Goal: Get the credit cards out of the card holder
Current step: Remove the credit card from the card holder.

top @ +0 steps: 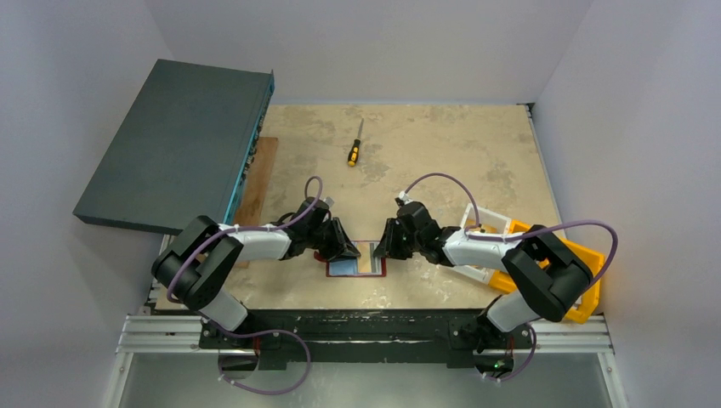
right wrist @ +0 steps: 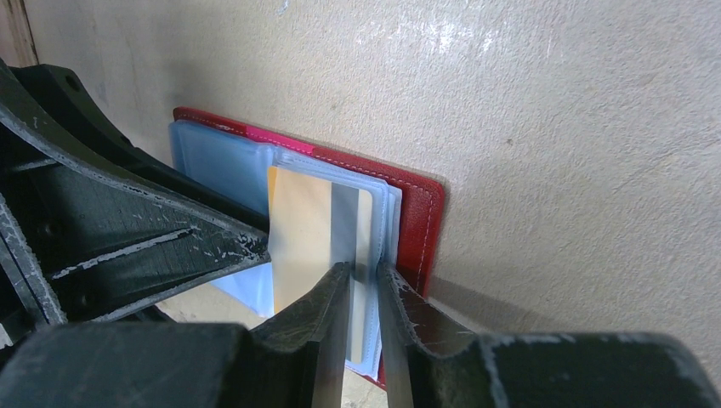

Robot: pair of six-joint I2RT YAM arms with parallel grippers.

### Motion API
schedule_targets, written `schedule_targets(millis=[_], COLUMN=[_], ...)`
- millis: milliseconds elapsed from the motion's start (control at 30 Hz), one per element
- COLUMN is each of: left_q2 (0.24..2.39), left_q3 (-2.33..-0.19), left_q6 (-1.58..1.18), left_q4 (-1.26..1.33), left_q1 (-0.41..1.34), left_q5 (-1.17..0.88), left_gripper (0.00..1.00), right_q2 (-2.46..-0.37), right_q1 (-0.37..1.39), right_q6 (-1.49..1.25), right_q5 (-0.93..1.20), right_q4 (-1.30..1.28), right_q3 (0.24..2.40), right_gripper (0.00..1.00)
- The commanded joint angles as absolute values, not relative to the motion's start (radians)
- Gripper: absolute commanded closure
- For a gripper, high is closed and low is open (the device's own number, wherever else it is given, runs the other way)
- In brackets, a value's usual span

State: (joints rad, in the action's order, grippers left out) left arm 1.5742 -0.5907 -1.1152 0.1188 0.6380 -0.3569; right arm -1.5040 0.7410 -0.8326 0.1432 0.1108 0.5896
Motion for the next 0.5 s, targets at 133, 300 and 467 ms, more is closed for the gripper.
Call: schedule_targets(millis=[133, 300, 467], left_q2=[1.612, 1.624, 1.628], left_q3=[-0.587, -0.579, -0.575], left_q6=[-1.118, -1.133, -1.150], left_q4=[0.189, 0.230, 0.262], left_q1=[0.641, 0.640, 0.640], left_q5=[-0.390, -0.412, -0.432], left_gripper=[0.77, 0.77, 0.80], right_q2=[-1.503, -1.516, -1.541], right_q1=[0.766, 0.779, 0.795], right_q6=[-0.815, -0.819, -0.819], right_q5=[0.158, 0.177, 0.181], right_q4=[0.051, 0.066, 0.070], right_q3=[0.596, 0.624, 0.646], right_gripper=[0.82, 0.88, 0.95])
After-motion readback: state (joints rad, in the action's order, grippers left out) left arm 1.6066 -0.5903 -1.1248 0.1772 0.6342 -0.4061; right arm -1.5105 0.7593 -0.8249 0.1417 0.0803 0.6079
